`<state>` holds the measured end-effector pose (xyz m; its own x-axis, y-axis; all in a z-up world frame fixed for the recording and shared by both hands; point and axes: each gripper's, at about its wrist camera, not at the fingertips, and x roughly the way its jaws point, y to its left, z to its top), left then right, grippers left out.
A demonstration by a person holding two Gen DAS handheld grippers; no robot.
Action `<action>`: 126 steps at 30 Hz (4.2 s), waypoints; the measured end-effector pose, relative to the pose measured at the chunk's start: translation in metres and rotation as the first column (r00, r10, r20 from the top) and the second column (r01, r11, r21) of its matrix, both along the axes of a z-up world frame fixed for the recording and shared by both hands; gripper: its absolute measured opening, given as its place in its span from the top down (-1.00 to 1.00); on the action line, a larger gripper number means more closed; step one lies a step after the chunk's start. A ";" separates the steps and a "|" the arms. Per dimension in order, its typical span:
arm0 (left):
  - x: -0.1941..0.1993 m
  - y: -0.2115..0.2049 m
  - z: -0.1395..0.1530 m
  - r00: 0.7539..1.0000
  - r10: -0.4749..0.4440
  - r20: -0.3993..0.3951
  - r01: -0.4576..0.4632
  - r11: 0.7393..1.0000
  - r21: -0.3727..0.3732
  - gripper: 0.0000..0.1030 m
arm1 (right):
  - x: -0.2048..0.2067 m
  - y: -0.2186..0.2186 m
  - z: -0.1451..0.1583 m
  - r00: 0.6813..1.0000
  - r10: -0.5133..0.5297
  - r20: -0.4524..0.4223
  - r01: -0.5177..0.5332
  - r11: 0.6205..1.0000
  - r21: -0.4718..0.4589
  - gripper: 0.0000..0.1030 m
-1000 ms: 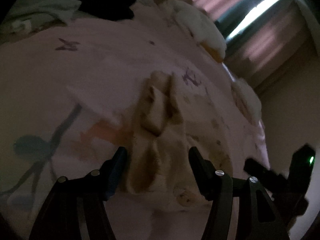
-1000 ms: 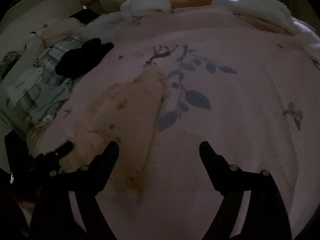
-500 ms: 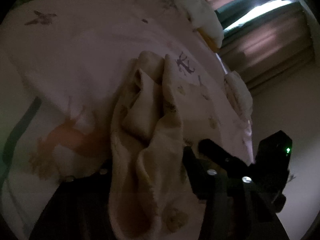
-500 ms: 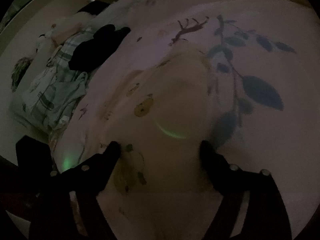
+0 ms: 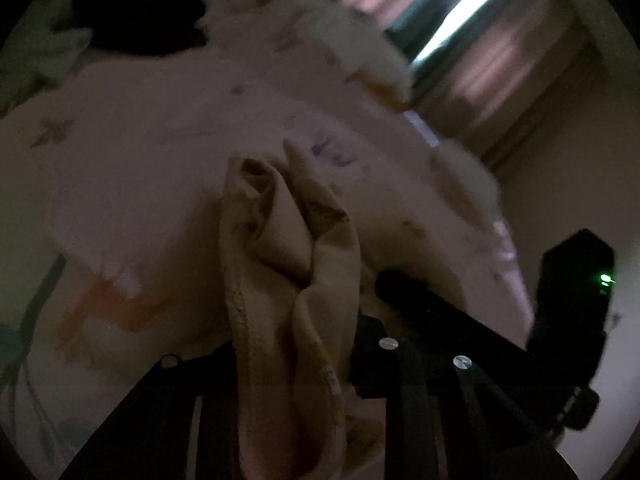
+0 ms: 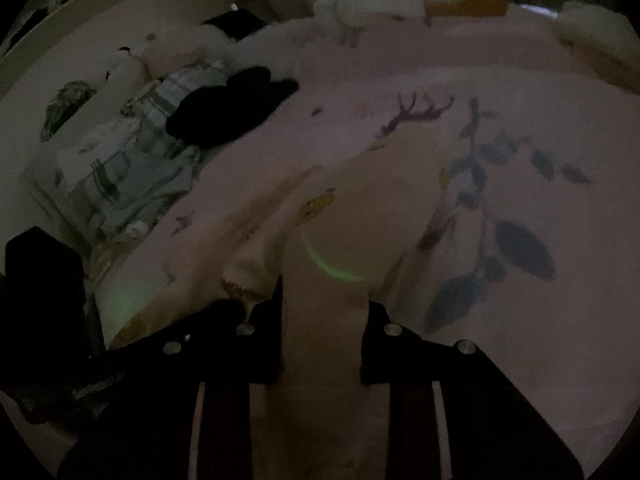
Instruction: Fold small clothes
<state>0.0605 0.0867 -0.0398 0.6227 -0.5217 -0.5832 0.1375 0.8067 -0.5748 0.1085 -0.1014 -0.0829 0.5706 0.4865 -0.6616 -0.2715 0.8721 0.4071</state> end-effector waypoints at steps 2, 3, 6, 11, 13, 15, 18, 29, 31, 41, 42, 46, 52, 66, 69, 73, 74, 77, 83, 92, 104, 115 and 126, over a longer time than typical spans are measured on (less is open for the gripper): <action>-0.006 -0.005 0.016 0.999 -0.020 0.038 0.020 1.000 0.009 0.54 | -0.004 -0.012 0.015 0.999 0.004 0.041 -0.005 1.000 0.025 0.48; -0.010 -0.011 0.028 0.997 -0.035 0.063 0.033 0.999 0.021 0.54 | -0.008 -0.019 0.027 0.998 0.004 0.063 -0.007 0.999 0.045 0.48; -0.017 -0.032 0.068 0.989 -0.061 0.138 0.054 0.997 0.051 0.54 | -0.021 -0.034 0.061 0.992 -0.002 0.128 -0.003 0.999 0.043 0.47; -0.028 -0.068 0.125 0.968 -0.130 0.216 0.114 0.990 0.085 0.54 | -0.041 -0.071 0.123 0.976 -0.049 0.210 0.043 0.999 0.032 0.46; -0.034 -0.080 0.135 0.957 -0.152 0.246 0.134 0.987 0.090 0.54 | -0.045 -0.088 0.140 0.974 -0.063 0.217 0.058 0.998 0.029 0.45; -0.037 -0.093 0.129 0.955 -0.164 0.246 0.141 0.984 0.107 0.53 | -0.051 -0.106 0.145 0.974 -0.077 0.212 0.069 0.997 0.045 0.44; -0.036 -0.109 0.098 0.964 -0.183 0.192 0.160 0.979 0.130 0.54 | -0.055 -0.113 0.126 0.975 -0.075 0.209 0.081 0.996 -0.020 0.44; -0.025 -0.132 -0.017 0.968 -0.250 0.011 0.234 0.919 0.316 0.36 | -0.038 -0.129 -0.030 0.988 -0.138 -0.074 0.125 0.979 -0.163 0.18; -0.030 -0.130 -0.014 0.969 -0.247 0.012 0.228 0.912 0.340 0.12 | -0.043 -0.134 -0.031 0.981 -0.181 -0.067 0.168 0.972 -0.162 -0.23; -0.024 -0.079 -0.010 0.977 -0.162 -0.140 0.180 0.975 0.128 0.01 | -0.076 -0.161 -0.023 0.950 -0.291 -0.115 0.277 0.953 -0.125 -0.34; -0.025 -0.079 -0.008 0.977 -0.159 -0.143 0.179 0.973 0.143 0.01 | -0.081 -0.164 -0.022 0.940 -0.316 -0.131 0.301 0.946 -0.122 -0.37; -0.034 -0.071 0.013 0.986 -0.110 -0.128 0.134 0.973 0.191 -0.01 | -0.096 -0.173 -0.008 0.876 -0.425 -0.229 0.416 0.905 -0.085 -0.44; -0.053 -0.078 0.036 0.986 -0.154 -0.059 0.164 0.954 0.252 -0.34 | -0.114 -0.148 0.030 0.884 -0.454 -0.116 0.423 0.879 -0.221 -0.77; -0.044 -0.085 0.038 0.979 -0.195 -0.052 0.201 0.970 0.140 -0.97 | -0.124 -0.122 0.040 0.905 -0.423 -0.040 0.375 0.839 -0.394 -0.99; -0.052 -0.098 0.043 0.986 -0.166 0.015 0.151 0.931 0.332 -0.97 | -0.124 -0.122 0.043 0.901 -0.434 -0.020 0.391 0.831 -0.397 -0.99; -0.060 -0.115 0.046 0.982 -0.143 0.123 0.062 0.860 0.506 -0.97 | -0.124 -0.122 0.046 0.902 -0.430 -0.030 0.391 0.845 -0.364 -1.00; -0.061 -0.119 0.046 0.979 -0.154 0.135 0.060 0.844 0.533 -0.97 | -0.125 -0.122 0.048 0.904 -0.428 -0.026 0.391 0.847 -0.361 -1.00; -0.061 -0.122 0.044 0.976 -0.177 0.130 0.083 0.844 0.530 -0.97 | -0.126 -0.120 0.052 0.903 -0.429 -0.008 0.398 0.844 -0.360 -1.00; -0.061 -0.111 0.049 0.983 -0.136 0.121 0.068 0.891 0.448 -0.97 | -0.129 -0.118 0.056 0.900 -0.436 -0.006 0.406 0.843 -0.354 -1.00; -0.061 -0.107 0.053 0.988 -0.100 0.115 0.042 0.903 0.428 -0.97 | -0.132 -0.115 0.057 0.897 -0.442 0.007 0.412 0.829 -0.379 -1.00; -0.067 -0.097 0.059 0.988 -0.058 0.143 -0.004 0.916 0.401 -0.97 | -0.136 -0.104 0.055 0.898 -0.440 -0.008 0.404 0.831 -0.382 -1.00; -0.067 -0.098 0.061 0.987 -0.066 0.147 0.002 0.917 0.398 -0.97 | -0.138 -0.090 0.061 0.910 -0.412 0.041 0.389 0.816 -0.429 -1.00; -0.071 -0.100 0.064 0.983 -0.068 0.168 -0.005 0.917 0.398 -0.97 | -0.137 -0.087 0.061 0.909 -0.415 0.046 0.391 0.806 -0.445 -1.00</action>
